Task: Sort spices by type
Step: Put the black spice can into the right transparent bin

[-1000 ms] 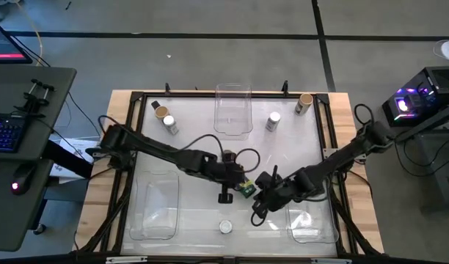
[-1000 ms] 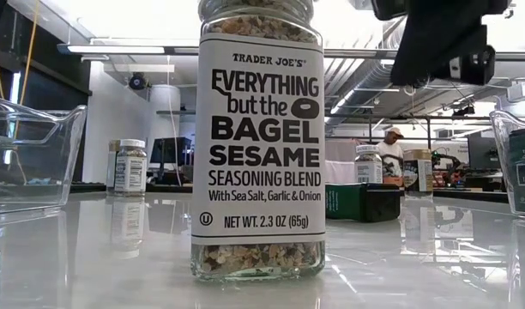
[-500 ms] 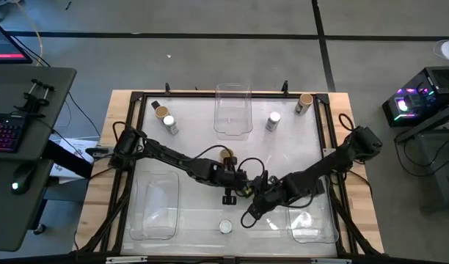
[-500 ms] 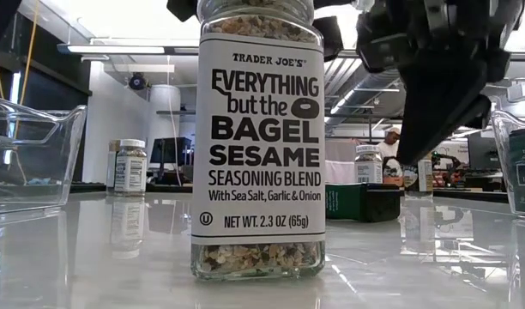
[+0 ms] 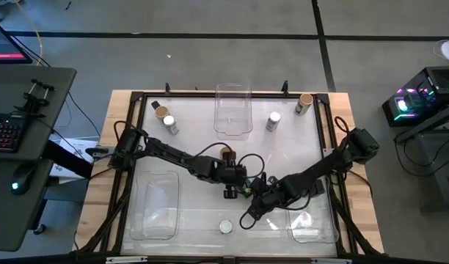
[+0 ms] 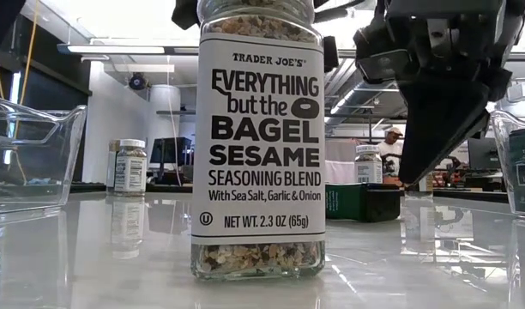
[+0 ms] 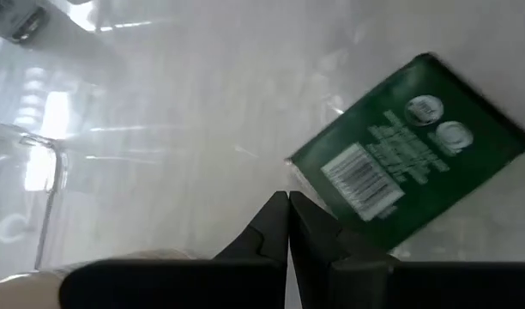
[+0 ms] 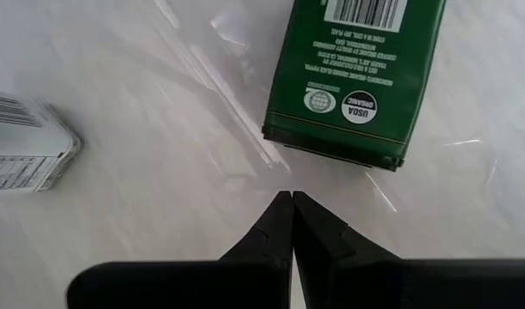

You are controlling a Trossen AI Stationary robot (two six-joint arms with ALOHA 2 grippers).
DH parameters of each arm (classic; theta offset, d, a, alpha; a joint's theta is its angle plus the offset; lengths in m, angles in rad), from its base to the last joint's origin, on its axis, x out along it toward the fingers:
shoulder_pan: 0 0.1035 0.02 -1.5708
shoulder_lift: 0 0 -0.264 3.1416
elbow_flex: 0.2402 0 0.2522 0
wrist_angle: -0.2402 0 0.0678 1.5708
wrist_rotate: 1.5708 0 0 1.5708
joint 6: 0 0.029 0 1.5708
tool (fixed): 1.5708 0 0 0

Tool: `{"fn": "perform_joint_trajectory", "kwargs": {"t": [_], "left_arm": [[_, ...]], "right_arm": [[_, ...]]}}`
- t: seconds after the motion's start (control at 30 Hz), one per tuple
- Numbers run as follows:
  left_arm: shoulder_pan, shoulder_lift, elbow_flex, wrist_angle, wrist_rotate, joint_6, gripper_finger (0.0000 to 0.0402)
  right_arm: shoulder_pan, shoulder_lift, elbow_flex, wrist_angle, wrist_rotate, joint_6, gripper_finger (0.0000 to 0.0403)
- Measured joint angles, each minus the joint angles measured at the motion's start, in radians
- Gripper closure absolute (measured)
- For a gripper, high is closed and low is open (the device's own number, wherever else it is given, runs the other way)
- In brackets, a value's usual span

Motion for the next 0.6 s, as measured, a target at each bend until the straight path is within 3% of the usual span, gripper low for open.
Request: {"fn": "perform_joint_trajectory", "kwargs": {"t": [0.5,0.6], "left_arm": [[0.010,0.010,0.000,0.001,0.006,0.007,0.0402],[0.010,0.010,0.000,0.008,0.050,0.098,0.0402]], "right_arm": [[-0.011,0.052,0.000,0.001,0.028,0.032,0.0403],[-0.013,0.052,0.000,0.004,0.023,0.023,0.0403]]}}
